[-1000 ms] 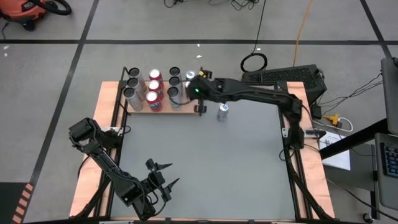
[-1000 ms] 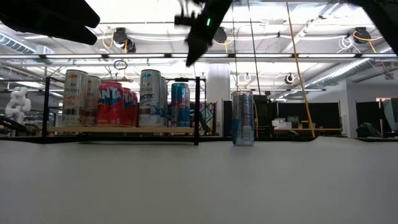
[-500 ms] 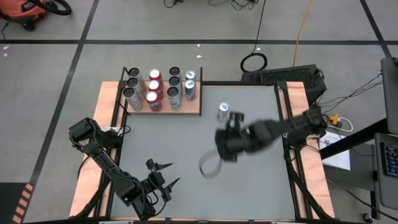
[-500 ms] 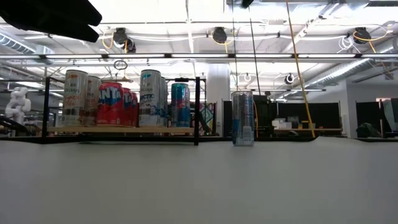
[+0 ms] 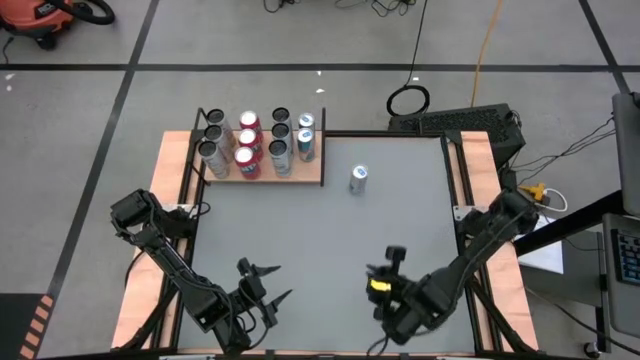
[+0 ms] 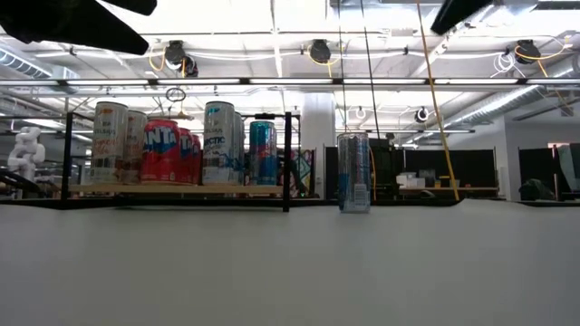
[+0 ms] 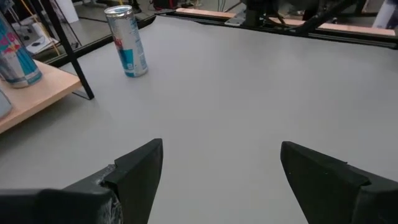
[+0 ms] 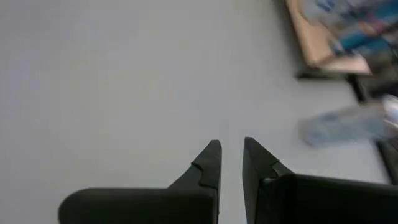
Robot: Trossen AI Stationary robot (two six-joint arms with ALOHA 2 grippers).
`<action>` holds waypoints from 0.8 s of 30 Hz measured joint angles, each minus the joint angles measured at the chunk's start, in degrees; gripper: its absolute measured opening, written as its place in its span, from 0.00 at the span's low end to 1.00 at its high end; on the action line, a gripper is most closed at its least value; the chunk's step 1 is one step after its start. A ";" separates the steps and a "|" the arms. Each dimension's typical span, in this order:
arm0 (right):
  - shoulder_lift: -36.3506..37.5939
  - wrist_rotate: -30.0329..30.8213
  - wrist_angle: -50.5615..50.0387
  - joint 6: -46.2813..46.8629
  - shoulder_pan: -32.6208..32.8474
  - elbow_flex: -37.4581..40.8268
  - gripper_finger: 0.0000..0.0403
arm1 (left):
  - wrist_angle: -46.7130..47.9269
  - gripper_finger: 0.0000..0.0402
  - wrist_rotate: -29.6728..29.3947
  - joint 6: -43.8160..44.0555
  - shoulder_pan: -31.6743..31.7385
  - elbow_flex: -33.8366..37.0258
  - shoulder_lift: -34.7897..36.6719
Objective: Place canned beverage on shelf
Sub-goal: Put the blue soda can on the shelf aligned with the other blue soda can
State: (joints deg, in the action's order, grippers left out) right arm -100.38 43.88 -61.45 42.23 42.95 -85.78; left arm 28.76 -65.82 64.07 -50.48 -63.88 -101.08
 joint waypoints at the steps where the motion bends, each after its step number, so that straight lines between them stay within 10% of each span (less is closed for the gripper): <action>1: 0.00 1.63 5.55 -0.89 0.84 2.65 0.01 | -0.28 0.79 0.00 0.09 0.00 0.00 0.00; 16: 0.00 16.71 64.64 -13.01 2.10 34.97 0.01 | -4.44 0.79 0.00 -1.75 1.59 -0.02 0.00; 24: 3.19 15.46 68.68 -14.17 -3.13 42.12 0.01 | -9.92 0.79 4.77 -9.06 7.44 -0.02 0.00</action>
State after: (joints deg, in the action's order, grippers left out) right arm -97.19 59.34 7.22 28.05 39.83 -43.66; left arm 18.84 -61.05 55.01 -43.04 -63.90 -101.08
